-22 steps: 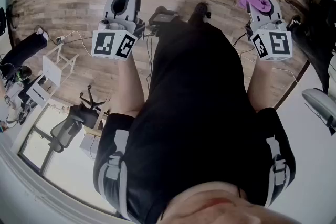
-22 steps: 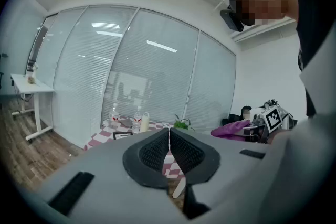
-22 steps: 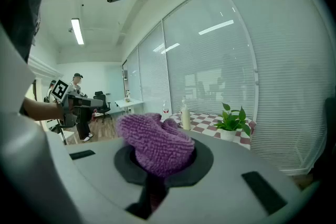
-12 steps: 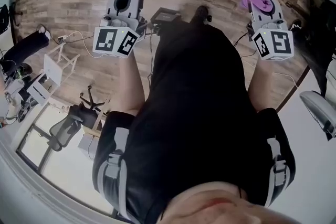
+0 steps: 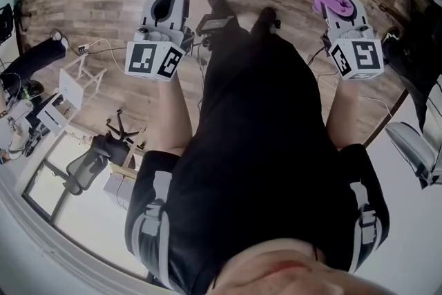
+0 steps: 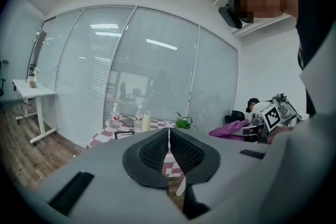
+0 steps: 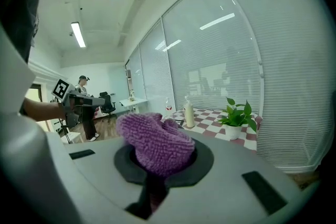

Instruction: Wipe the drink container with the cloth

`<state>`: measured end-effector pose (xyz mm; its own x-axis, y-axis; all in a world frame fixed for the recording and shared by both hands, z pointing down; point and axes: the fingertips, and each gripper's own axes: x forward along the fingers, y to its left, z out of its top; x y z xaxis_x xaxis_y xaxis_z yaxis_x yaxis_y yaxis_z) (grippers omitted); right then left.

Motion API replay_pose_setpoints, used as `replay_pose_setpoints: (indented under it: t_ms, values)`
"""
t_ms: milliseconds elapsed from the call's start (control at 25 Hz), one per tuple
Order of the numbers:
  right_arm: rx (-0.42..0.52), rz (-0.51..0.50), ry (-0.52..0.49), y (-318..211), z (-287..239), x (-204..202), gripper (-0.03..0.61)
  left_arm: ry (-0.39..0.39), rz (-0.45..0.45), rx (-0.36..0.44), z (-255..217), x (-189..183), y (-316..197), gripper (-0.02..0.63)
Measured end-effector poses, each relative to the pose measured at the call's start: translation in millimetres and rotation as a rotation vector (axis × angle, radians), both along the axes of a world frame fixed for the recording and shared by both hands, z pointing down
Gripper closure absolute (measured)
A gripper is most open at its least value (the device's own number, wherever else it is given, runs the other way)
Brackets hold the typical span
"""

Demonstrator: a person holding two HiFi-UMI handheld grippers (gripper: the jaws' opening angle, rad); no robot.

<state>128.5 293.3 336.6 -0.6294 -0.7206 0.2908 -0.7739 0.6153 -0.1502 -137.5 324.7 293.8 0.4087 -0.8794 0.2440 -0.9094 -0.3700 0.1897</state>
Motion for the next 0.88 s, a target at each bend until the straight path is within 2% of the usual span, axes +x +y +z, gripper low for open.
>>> replay_pose_setpoints:
  t_ms: [360,880]
  values:
    - [-0.028,0.016,-0.046,-35.2,-4.2,-33.1,0.54,0.017,0.019,-0.005,2.3,-29.7,-35.3,0.574]
    - [0.013,0.123,-0.064,-134.2,-35.4,-92.3,0.54,0.03,0.149,0.063,-10.1,-80.6,-170.1,0.574]
